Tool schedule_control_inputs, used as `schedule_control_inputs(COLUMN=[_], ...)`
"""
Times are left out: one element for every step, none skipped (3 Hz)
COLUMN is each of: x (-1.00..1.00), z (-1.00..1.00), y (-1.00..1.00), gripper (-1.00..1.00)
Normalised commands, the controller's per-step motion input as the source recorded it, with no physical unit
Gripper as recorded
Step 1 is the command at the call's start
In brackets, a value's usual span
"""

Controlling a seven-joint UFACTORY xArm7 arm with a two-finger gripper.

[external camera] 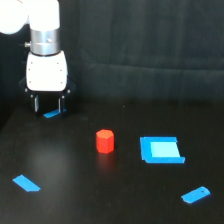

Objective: Pick up the red object from the table

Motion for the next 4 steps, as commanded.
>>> schedule_control_inputs(x=[0.68, 0.70, 0.92, 1.00], z=[-0.12, -0.23, -0.35, -0.13], y=[-0.35, -0.72, -0.77, -0.57], gripper=[0.93, 0.96, 0.96, 0.91])
